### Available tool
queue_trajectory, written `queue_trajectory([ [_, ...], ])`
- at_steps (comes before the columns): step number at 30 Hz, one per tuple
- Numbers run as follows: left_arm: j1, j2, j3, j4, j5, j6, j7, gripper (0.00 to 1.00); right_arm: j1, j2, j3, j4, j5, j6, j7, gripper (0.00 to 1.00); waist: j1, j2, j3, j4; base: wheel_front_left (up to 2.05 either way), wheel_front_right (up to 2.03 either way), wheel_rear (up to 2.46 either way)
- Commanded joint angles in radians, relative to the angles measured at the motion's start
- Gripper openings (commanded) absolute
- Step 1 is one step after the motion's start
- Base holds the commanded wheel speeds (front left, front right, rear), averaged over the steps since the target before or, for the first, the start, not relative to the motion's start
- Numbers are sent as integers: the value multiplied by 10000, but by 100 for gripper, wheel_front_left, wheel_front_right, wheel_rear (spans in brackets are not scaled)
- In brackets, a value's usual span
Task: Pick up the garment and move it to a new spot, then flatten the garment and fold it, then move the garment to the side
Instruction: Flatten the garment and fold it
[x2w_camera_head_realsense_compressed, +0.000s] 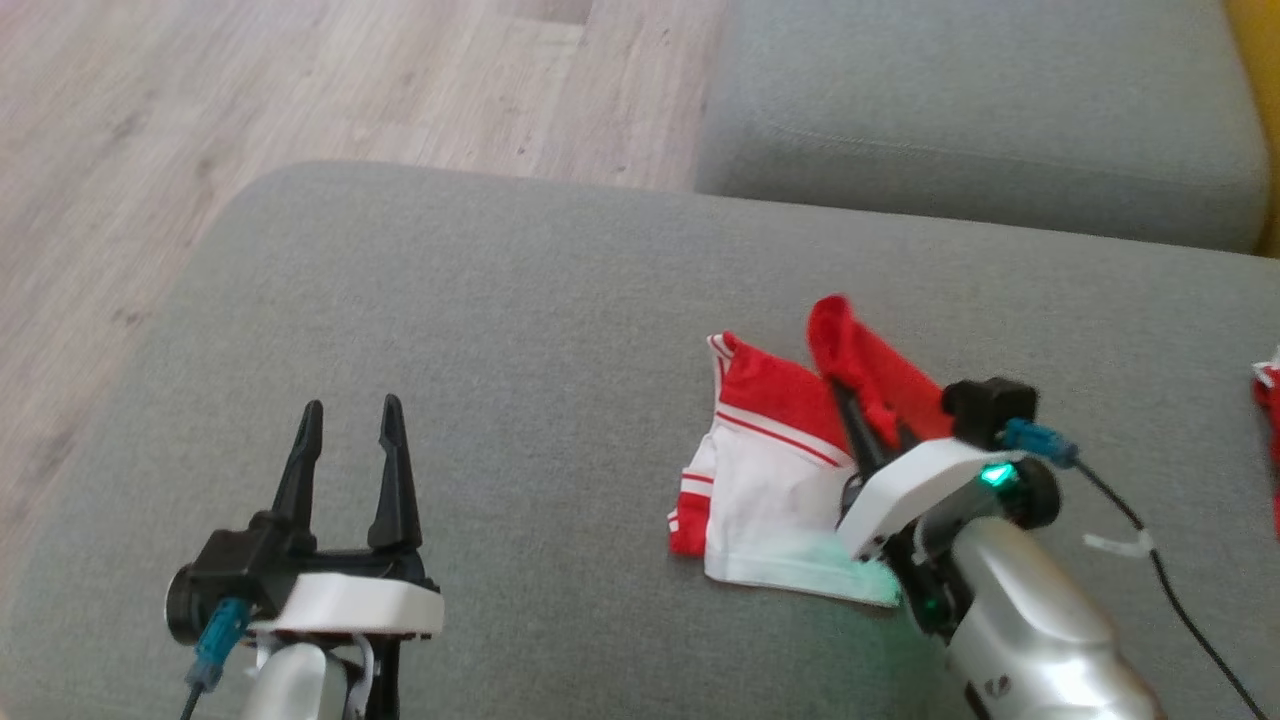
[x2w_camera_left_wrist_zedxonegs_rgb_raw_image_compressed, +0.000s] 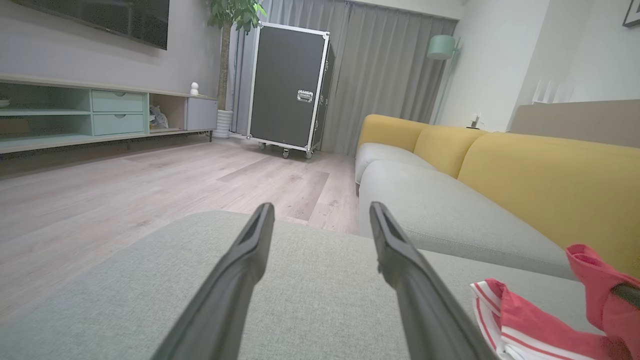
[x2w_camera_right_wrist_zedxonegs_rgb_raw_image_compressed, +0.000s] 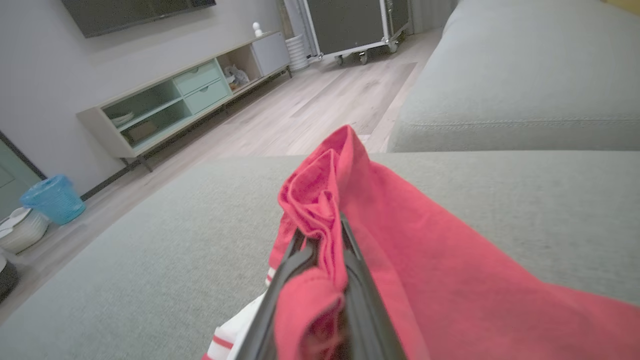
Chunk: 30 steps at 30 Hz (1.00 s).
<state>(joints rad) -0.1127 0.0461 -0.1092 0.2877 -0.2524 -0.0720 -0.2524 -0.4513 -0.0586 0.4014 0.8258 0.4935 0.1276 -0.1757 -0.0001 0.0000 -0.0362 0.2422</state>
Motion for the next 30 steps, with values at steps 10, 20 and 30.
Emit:
queue_trajectory([
  [10,-712,41,-110,-16,75,-68,-93,100,-268,83,2326,506,1953,31,-540,0,1,0,294,541,0,0,0],
  [20,-754,41,-65,40,138,-64,-93,100,-480,83,4060,72,3609,31,-774,100,1,0,415,562,0,0,0],
  [30,-598,41,87,-178,19,-4,-93,100,-1371,83,2876,-192,2082,31,-856,100,1,0,214,-524,0,0,0],
])
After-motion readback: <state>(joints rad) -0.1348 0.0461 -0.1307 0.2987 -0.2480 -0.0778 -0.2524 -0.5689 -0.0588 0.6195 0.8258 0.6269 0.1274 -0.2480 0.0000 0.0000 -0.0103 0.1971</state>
